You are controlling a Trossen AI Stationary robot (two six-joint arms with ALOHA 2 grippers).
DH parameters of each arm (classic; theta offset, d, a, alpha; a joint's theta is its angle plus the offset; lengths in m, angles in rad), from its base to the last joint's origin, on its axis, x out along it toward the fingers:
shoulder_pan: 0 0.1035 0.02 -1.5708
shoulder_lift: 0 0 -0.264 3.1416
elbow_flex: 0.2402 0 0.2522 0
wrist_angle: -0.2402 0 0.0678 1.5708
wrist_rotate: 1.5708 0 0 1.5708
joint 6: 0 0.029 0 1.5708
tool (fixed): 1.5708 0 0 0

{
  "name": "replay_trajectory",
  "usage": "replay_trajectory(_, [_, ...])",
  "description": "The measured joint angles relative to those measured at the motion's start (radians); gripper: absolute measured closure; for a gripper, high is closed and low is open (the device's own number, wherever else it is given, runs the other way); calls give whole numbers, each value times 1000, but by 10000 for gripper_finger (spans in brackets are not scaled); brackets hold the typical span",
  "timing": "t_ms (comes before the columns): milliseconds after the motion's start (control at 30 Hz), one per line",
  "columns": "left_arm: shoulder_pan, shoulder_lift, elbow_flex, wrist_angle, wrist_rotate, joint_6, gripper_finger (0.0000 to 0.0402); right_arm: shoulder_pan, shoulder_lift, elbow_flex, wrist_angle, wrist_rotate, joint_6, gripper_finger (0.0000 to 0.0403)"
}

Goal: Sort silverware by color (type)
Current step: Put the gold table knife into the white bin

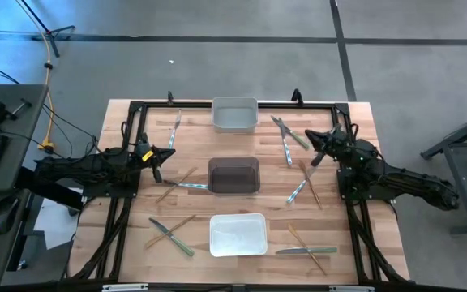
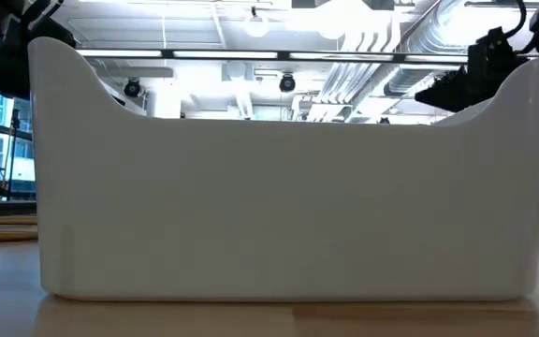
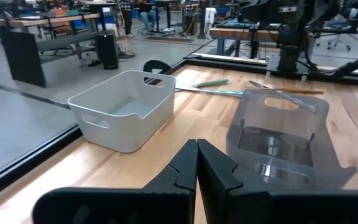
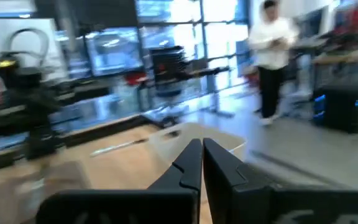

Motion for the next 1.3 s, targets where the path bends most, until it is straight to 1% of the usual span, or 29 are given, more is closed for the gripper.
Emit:
replay_trajectory(200, [0,0,0,-1,41,-1,401,0,138,59,-45,-10,57,402])
replay_trajectory(333, [0,0,0,-1,46,0,401,1,260,111,-143,-15,127,402])
replay_trajectory(500, [0,0,0,-2,69,0,401,6,392,177,-244,-100,245,402])
replay_trajectory(600, [0,0,0,-2,76,1,401,37,450,217,-330,-107,265,402])
replay_trajectory(733, [0,0,0,-2,78,-1,401,111,512,249,-421,-106,350,402])
replay_trajectory(833, [0,0,0,-2,94,-1,401,198,544,269,-477,-87,419,402])
replay_trajectory(933, [0,0,0,-3,97,-1,401,288,566,294,-575,-63,485,402])
replay_trajectory(1000, [0,1,0,-2,97,-1,401,335,576,326,-667,-63,537,402])
replay_trajectory(1133, [0,15,0,-3,110,-5,401,425,597,405,-882,-53,690,402])
replay_trajectory(1300, [-2,56,0,-3,128,-52,401,542,639,497,-1110,27,886,393])
